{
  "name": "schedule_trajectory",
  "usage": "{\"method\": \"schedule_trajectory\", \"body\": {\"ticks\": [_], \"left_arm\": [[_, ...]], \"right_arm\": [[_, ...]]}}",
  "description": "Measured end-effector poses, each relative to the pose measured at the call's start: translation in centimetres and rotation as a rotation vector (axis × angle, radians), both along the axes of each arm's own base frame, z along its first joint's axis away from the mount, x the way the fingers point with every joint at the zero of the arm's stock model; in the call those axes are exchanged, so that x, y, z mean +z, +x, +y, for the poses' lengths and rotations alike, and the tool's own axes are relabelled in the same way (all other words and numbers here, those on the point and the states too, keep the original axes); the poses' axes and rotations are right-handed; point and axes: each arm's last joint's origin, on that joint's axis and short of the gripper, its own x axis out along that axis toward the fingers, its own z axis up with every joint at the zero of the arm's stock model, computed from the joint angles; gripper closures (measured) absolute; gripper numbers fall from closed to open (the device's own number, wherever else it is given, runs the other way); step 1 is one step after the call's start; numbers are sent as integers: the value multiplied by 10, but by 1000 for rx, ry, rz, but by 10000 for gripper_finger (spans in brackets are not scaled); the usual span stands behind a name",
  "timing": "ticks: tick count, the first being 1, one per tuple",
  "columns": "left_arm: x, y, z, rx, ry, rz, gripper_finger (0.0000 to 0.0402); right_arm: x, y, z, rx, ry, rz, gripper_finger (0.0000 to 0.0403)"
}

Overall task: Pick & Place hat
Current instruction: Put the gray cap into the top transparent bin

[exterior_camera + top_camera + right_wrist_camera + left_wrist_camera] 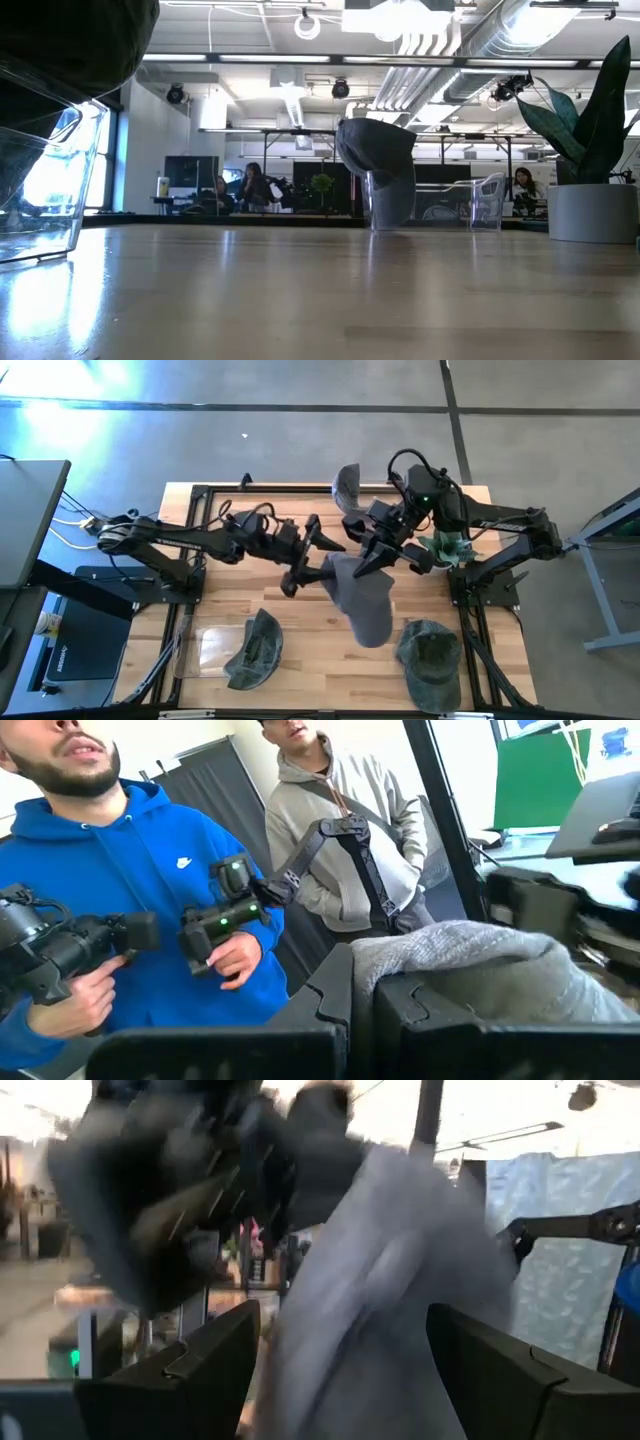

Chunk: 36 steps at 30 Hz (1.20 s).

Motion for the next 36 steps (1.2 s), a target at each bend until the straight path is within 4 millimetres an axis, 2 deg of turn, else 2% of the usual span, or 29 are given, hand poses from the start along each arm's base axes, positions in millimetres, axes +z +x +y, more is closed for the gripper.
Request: {"method": "schedule_trajectory", "body": {"ticks": [3,6,8,12,15,18,23,29,33,36], "left_arm": [[7,9,-4,0,39,11,119],[5,13,-7,-108,44,88,126],[11,16,-9,-200,46,72,141],[10,17,-15,-448,46,120,190],[25,10,-19,-634,40,112,233],[34,6,-20,-748,36,125,272],[44,4,-20,-764,45,105,318],[44,3,-18,-774,46,111,348],[43,4,-14,-759,26,138,363],[39,6,-9,-733,3,184,374]], "right_arm": [[0,0,0,0,6,6,400],[-1,0,0,1,15,24,397],[-2,0,0,5,17,37,398],[-2,-4,1,42,20,67,400],[-4,-7,1,42,29,110,397],[-8,-9,2,41,31,165,399],[-13,-10,4,50,34,226,397],[-13,-10,4,49,34,231,372],[-14,-9,6,-3,50,257,337],[-17,-5,7,-4,63,287,292]]}}
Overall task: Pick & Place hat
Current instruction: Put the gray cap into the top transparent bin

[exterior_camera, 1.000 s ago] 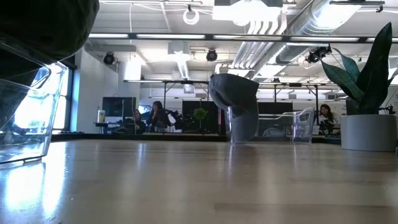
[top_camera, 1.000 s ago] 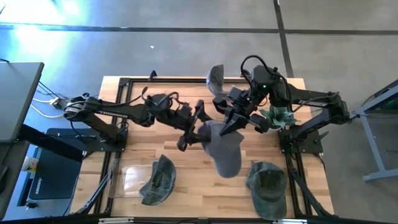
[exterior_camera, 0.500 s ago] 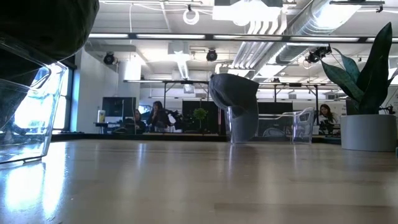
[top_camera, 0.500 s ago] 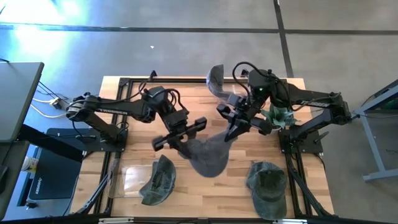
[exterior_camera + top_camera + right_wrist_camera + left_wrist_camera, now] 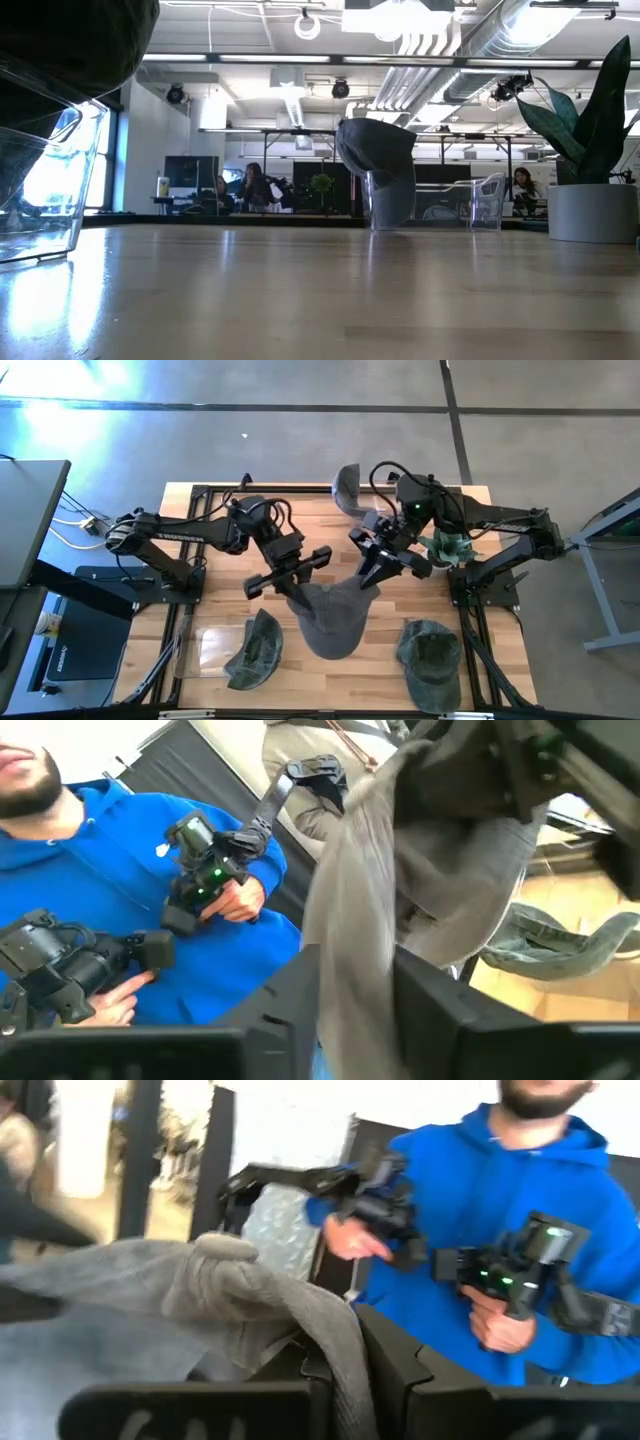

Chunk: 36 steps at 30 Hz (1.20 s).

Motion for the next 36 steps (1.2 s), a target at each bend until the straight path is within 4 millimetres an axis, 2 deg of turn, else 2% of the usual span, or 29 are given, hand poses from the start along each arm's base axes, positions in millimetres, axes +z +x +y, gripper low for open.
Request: {"method": "schedule_trajectory", "body": {"ticks": [4,8,11,14,20,24,27,32,34,36], "left_arm": [[-8,4,11,85,-10,103,387],[-13,6,20,159,-16,158,398],[-14,7,22,196,-21,169,399],[-16,7,24,197,-18,186,400],[-16,7,24,209,-24,196,400],[-14,5,24,196,-22,194,400],[-11,2,23,187,-25,183,401],[-7,2,23,167,-74,186,400],[0,0,21,127,-71,108,393],[7,-3,15,90,-78,42,373]], "right_arm": [[-6,5,5,-43,-34,17,215],[-15,7,9,-129,-149,18,145],[-18,7,11,-172,-196,27,120],[-19,7,13,-175,-192,46,118],[-16,2,17,-20,-69,98,150],[-15,0,24,39,-25,127,195],[-11,-2,28,59,-20,107,252],[-3,-2,33,58,-13,30,379],[2,-2,35,65,-10,-25,391],[8,-1,36,77,-6,-94,380]]}}
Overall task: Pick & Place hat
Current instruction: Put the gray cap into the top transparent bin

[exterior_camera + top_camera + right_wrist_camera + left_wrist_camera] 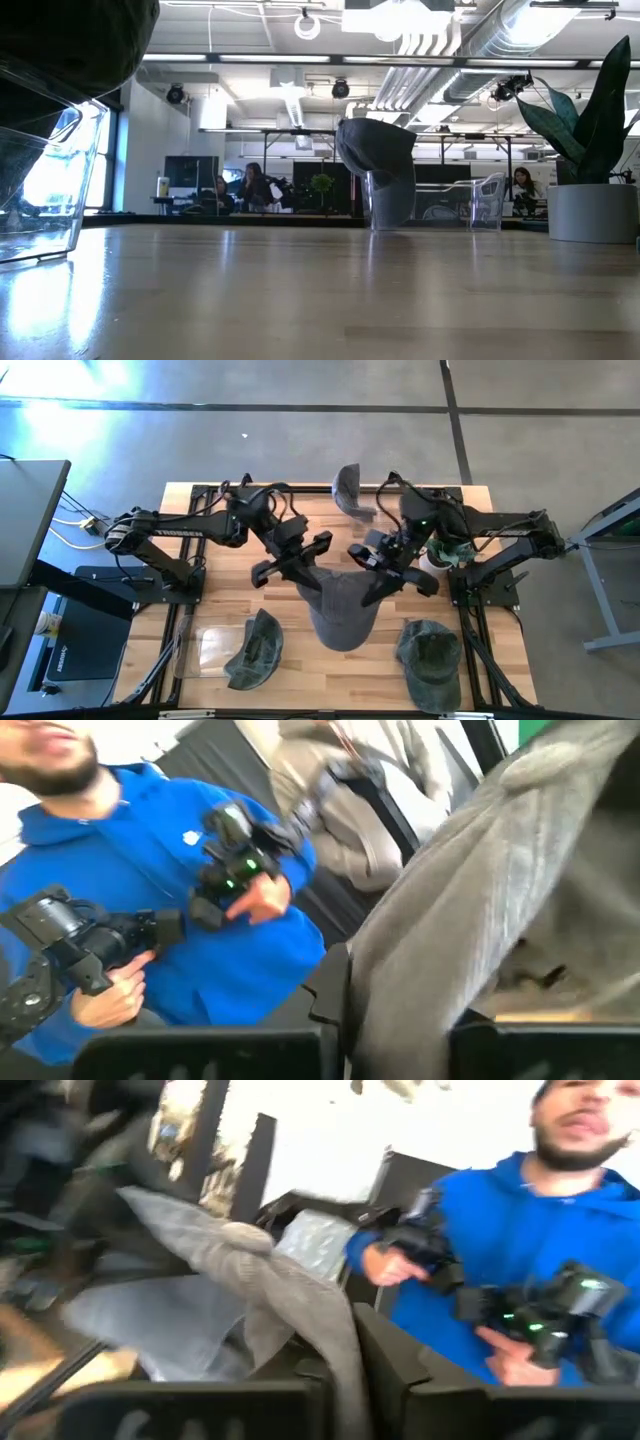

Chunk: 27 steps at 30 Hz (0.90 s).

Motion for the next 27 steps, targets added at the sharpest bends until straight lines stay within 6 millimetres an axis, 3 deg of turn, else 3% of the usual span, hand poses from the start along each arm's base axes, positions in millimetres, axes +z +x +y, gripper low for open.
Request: {"method": "schedule_trajectory", "body": {"ticks": [7,11,22,27], "left_arm": [[-2,2,2,73,-27,43,246],[-3,1,-3,-18,-3,47,192],[-10,3,-15,52,58,25,188],[-17,16,-24,-14,45,-34,189]], "right_arm": [[11,0,-1,-4,-17,-161,395],[12,-1,-2,-14,-37,-189,393],[23,-14,-5,-16,-33,-232,399],[29,-24,-5,-21,-34,-260,396]]}}
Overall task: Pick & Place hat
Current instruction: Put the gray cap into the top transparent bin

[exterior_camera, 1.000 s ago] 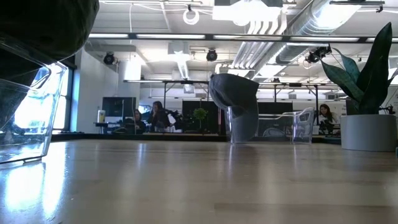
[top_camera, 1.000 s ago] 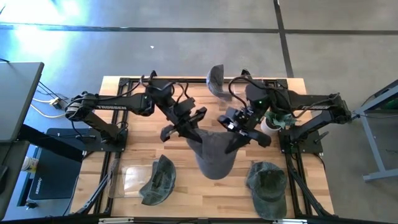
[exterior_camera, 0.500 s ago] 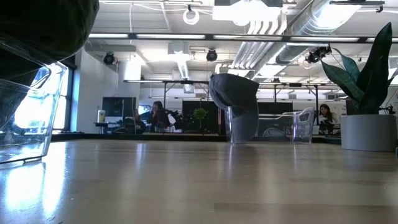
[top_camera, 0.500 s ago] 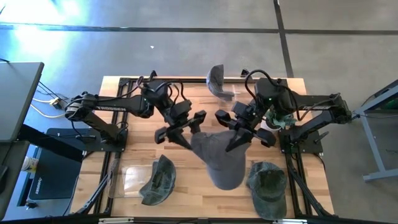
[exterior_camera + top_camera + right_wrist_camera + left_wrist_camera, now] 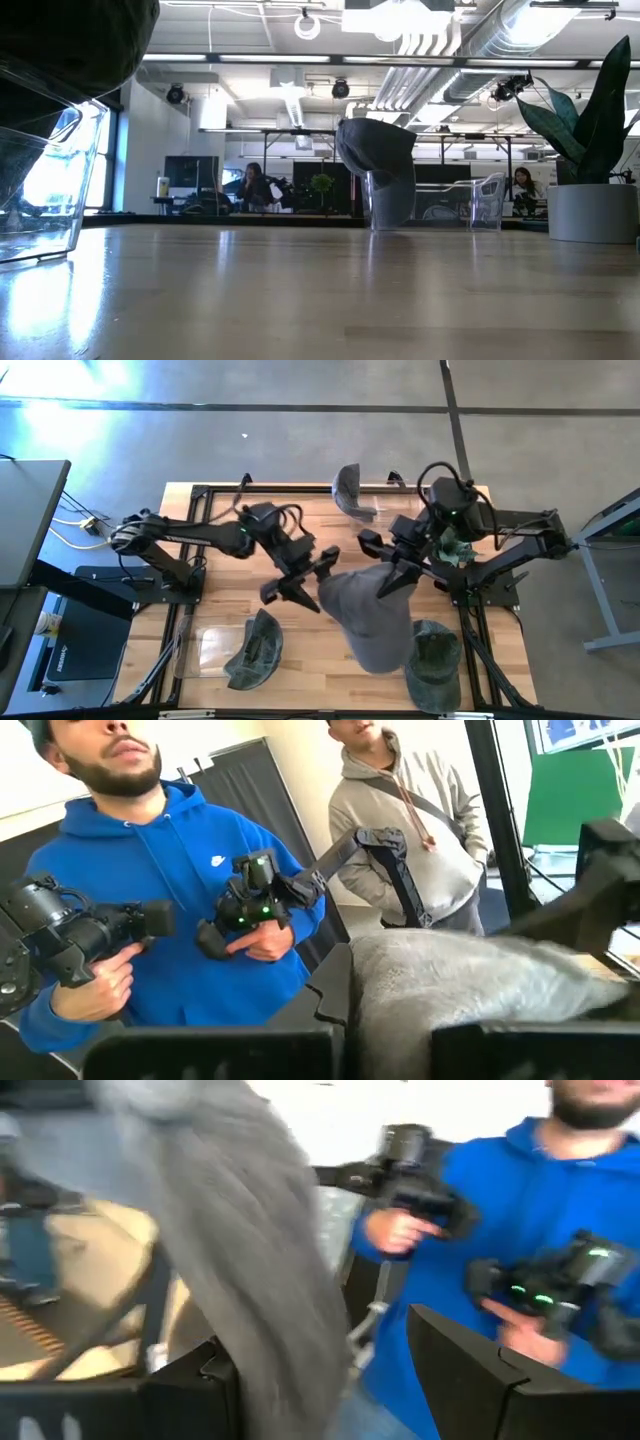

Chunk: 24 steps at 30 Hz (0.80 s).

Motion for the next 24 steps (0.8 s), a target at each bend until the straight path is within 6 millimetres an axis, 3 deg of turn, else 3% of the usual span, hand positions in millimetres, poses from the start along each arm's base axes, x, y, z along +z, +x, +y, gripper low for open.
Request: {"method": "schedule_trajectory", "body": {"ticks": [4,7,11,16,21,24], "left_arm": [[14,-4,-7,-84,-32,-146,189],[18,-8,-7,-137,-60,-157,189],[26,-13,-4,-110,-61,-222,189],[19,-4,3,4,-98,-163,189],[-1,18,10,126,-134,-85,189],[0,19,10,144,-147,-118,189]], "right_arm": [[4,-6,0,2,0,-20,399],[6,-10,0,1,1,-27,397],[7,-10,-1,-4,-4,-36,400],[3,-4,-1,-30,-11,-33,398],[0,1,-2,-65,-11,-13,398],[-5,2,-4,-94,-25,27,399]]}}
